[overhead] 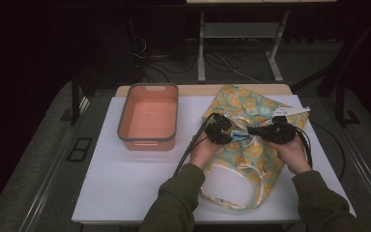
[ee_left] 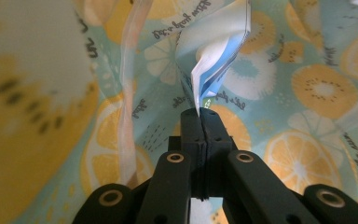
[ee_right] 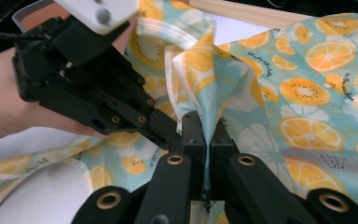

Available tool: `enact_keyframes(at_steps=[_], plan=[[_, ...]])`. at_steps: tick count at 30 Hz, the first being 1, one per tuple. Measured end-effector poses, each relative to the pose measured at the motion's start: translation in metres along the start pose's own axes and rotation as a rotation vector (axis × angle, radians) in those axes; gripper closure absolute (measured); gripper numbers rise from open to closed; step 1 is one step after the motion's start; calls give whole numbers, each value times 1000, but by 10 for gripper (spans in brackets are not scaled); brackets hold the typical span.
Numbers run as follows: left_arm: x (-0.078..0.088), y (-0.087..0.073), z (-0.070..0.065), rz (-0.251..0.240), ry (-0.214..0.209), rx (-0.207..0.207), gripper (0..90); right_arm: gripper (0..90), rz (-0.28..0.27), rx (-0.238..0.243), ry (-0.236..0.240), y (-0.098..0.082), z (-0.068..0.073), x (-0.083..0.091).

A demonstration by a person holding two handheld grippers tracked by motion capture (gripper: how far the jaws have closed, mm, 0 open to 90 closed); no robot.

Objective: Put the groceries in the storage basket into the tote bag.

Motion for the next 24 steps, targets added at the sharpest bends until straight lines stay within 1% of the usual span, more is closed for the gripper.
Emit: enact_keyframes(at_steps=[1, 2, 3, 5, 7, 9, 10, 12, 14, 16, 20, 24], plan=[[1, 0, 0, -8, 0, 2, 864, 890, -1, 1, 0, 0, 0, 0], [4, 0, 0, -22, -14, 6, 848, 890, -1, -1, 0, 0, 0, 1], [8, -1, 1, -34, -20, 9, 805, 890, -2, -1, 0, 0, 0, 1], [16, -4, 1, -41, -13, 3, 720, 890, -3, -3, 0, 0, 0, 2], [27, -9, 1, -57, -3, -6, 676, 890, -3, -2, -1, 0, 0, 2], [37, -16, 0, -69, -9, -8, 636, 890, -1, -3, 0, 0, 0, 2], [42, -20, 0, -76, -9, -8, 624, 890, -1, -1, 0, 0, 0, 1], [50, -29, -2, -81, -23, -12, 586, 890, 1, 5, 2, 0, 1, 1], [58, -37, -5, -98, -22, -20, 571, 890, 9, 10, 6, -1, 3, 2], [66, -43, -8, -116, -39, -21, 567, 890, 13, 17, 10, -2, 6, 2], [80, -55, -12, -147, -39, -30, 526, 889, 27, 37, 24, -4, 14, 4], [90, -68, -17, -156, -38, -41, 475, 889, 60, 89, 52, -9, 31, 5]])
Point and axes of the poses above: each handheld gripper's, and its own axes: x roughly backward along the jaws, y roughly out of its top, z roughly to its left, the point moved 9 cm from there along -x, roughly forward along the jaws, and after that the axes turned 7 degrees about z, right-handed, at the moved point
